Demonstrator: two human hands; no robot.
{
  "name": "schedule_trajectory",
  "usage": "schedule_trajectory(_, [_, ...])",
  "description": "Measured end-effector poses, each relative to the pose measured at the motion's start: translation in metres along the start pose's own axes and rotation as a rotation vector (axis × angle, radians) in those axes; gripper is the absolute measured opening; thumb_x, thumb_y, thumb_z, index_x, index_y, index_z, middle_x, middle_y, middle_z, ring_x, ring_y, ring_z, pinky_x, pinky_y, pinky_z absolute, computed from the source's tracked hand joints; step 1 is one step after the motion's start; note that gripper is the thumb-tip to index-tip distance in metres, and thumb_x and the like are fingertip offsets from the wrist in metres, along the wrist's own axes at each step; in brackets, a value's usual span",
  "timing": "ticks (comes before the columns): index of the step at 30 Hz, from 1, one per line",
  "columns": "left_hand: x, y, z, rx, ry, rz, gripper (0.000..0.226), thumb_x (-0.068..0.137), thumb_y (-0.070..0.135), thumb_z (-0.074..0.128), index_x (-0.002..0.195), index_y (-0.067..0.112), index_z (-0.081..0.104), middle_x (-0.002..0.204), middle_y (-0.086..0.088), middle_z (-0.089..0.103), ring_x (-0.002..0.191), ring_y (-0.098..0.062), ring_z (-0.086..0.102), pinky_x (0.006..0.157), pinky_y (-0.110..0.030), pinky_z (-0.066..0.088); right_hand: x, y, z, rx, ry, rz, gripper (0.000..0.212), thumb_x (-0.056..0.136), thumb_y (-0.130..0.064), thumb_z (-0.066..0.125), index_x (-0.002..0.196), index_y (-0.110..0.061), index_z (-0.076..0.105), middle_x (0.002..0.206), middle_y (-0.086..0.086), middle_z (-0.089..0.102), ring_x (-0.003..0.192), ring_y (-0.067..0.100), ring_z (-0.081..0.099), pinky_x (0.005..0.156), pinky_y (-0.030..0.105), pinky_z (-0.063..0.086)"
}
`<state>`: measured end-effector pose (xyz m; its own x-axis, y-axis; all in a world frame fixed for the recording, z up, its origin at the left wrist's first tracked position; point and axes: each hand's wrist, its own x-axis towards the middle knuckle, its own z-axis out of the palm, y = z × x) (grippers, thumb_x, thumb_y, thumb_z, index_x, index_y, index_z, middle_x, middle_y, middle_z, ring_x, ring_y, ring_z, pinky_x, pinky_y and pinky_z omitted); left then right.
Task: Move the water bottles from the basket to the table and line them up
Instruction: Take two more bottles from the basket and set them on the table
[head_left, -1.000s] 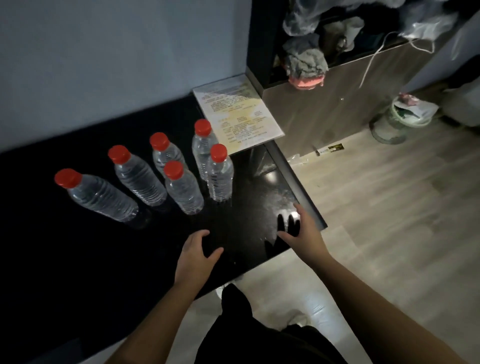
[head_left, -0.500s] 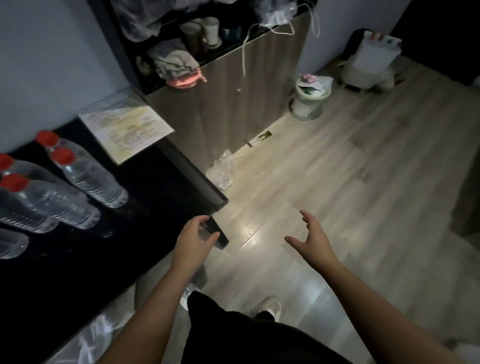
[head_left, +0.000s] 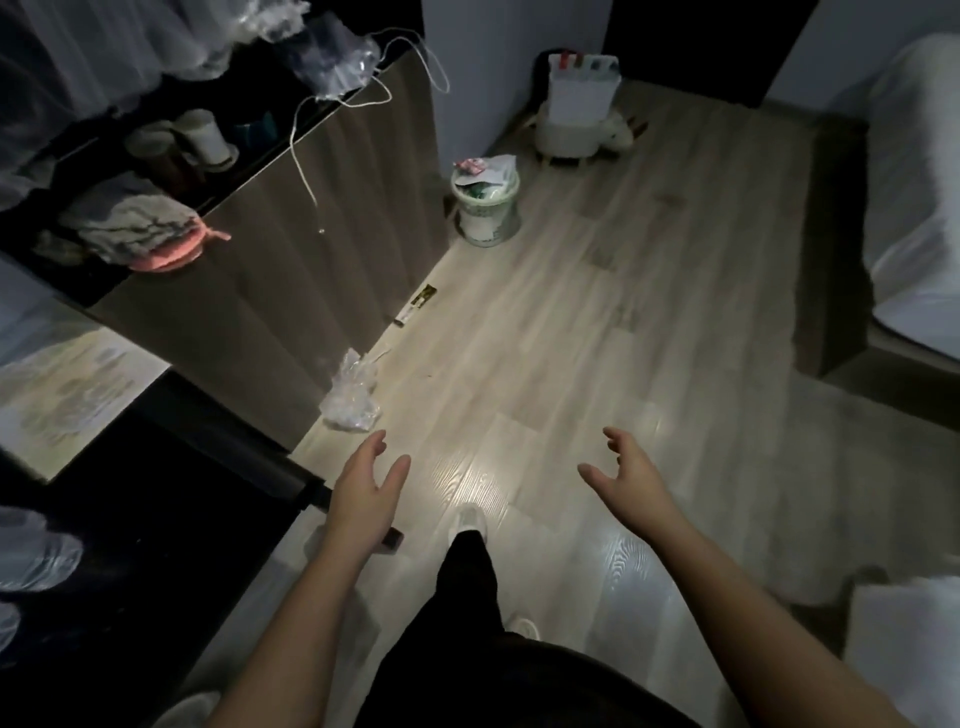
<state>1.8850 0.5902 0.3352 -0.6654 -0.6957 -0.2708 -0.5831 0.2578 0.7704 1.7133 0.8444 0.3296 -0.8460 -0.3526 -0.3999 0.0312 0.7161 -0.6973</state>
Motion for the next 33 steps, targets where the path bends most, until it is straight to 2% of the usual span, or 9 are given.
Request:
schedule_trajectory(5, [0.071, 0.028, 0.024, -0.012, -0.078, -0.015, 0.049, 0.096, 0.038, 0.053, 0.142, 0.021, 0.043, 0.141, 0.002, 0.051, 0.129, -0.016, 0.046, 0.098, -0.027, 0.035, 0.054, -0.007, -0.024, 0.004, 0.003, 0.074, 0.071, 0.088, -0.028, 0.067, 0.148, -0.017, 0.031, 0.15, 0.01, 0.039, 0.137, 0.025, 0.039, 0.107, 0.038, 0.037])
schedule_trajectory(12, [0.202, 0.083, 0.04, -0.006, -0.226, -0.01, 0.043, 0.096, 0.036, 0.054, 0.135, 0.019, 0.049, 0.136, -0.001, 0.055, 0.125, -0.013, 0.049, 0.102, -0.028, 0.037, 0.167, -0.053, -0.055, 0.022, 0.026, 0.152, 0.068, 0.089, -0.027, 0.066, 0.147, -0.016, 0.031, 0.15, 0.01, 0.039, 0.137, 0.025, 0.039, 0.106, 0.038, 0.038])
schedule_trajectory(16, [0.28, 0.125, 0.037, 0.042, -0.316, 0.047, 0.039, 0.094, 0.037, 0.056, 0.129, 0.021, 0.054, 0.123, 0.001, 0.061, 0.118, -0.014, 0.056, 0.098, -0.029, 0.042, 0.223, -0.085, -0.068, 0.063, 0.06, 0.164, 0.068, 0.089, -0.027, 0.066, 0.147, -0.017, 0.032, 0.148, 0.009, 0.04, 0.135, 0.023, 0.04, 0.104, 0.036, 0.037])
schedule_trajectory(19, [0.332, 0.158, 0.04, 0.114, -0.364, 0.114, 0.04, 0.095, 0.035, 0.056, 0.131, 0.017, 0.053, 0.126, -0.001, 0.061, 0.119, -0.016, 0.056, 0.097, -0.026, 0.04, 0.26, -0.102, -0.075, 0.106, 0.088, 0.182, 0.067, 0.089, -0.028, 0.066, 0.146, -0.017, 0.033, 0.148, 0.009, 0.041, 0.135, 0.024, 0.041, 0.104, 0.036, 0.038])
schedule_trajectory(27, [0.406, 0.213, 0.069, 0.089, -0.381, 0.133, 0.041, 0.096, 0.036, 0.054, 0.133, 0.019, 0.051, 0.132, 0.0, 0.057, 0.119, -0.012, 0.053, 0.1, -0.026, 0.038, 0.343, -0.116, -0.101, 0.144, 0.083, 0.225, 0.068, 0.089, -0.027, 0.067, 0.146, -0.018, 0.033, 0.148, 0.009, 0.04, 0.136, 0.024, 0.04, 0.106, 0.037, 0.038])
schedule_trajectory(33, [0.463, 0.261, 0.12, 0.036, -0.35, 0.112, 0.037, 0.097, 0.03, 0.053, 0.131, 0.014, 0.052, 0.124, 0.003, 0.057, 0.112, -0.008, 0.051, 0.094, -0.021, 0.035, 0.436, -0.115, -0.142, 0.152, 0.077, 0.22, 0.067, 0.089, -0.026, 0.068, 0.146, -0.016, 0.034, 0.148, 0.009, 0.041, 0.136, 0.024, 0.04, 0.104, 0.034, 0.037])
